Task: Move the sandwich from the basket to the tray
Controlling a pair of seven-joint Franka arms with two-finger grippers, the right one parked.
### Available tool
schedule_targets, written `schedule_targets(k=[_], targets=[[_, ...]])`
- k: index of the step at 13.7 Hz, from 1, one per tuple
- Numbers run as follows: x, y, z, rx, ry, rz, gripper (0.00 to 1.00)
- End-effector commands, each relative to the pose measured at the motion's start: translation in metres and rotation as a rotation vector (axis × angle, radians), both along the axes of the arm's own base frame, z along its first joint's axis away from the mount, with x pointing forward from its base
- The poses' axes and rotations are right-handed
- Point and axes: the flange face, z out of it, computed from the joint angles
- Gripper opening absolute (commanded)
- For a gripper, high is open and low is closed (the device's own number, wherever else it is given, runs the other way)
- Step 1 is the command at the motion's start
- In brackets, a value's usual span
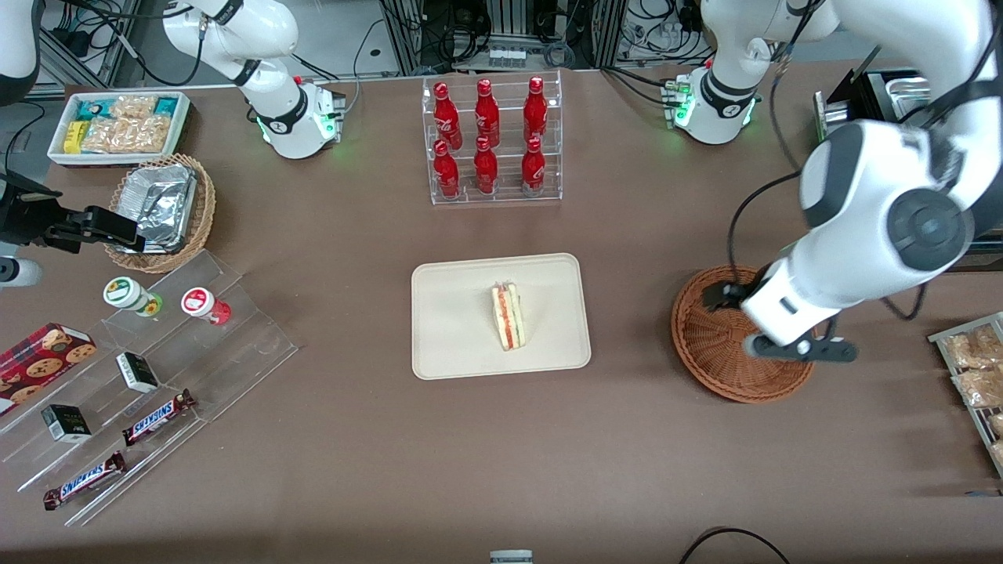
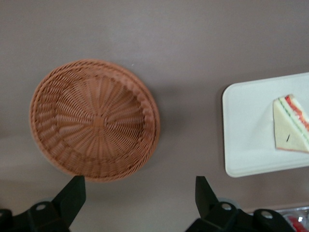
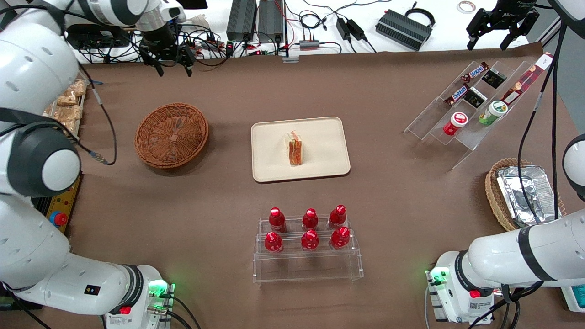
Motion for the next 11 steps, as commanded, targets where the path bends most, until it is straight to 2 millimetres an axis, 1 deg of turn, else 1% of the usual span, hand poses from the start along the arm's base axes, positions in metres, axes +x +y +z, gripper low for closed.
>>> schedule_targets(k=[1,3,6,7,8,11], targets=[[-0.043,0.030,0.020,0.004,0.002,0.009,1.00],[-0.060,0.048,0.034,0.003,0.007,-0.006,1.00],[-0.077,0.080,0.064,0.004,0.013,0.001,1.00],[-0.083,0.089,0.074,0.031,0.005,0.009,1.00],[-0.089,0.096,0.081,0.053,0.010,0.012,1.00],[-0.105,0.109,0.110,0.079,0.005,-0.009,1.00]])
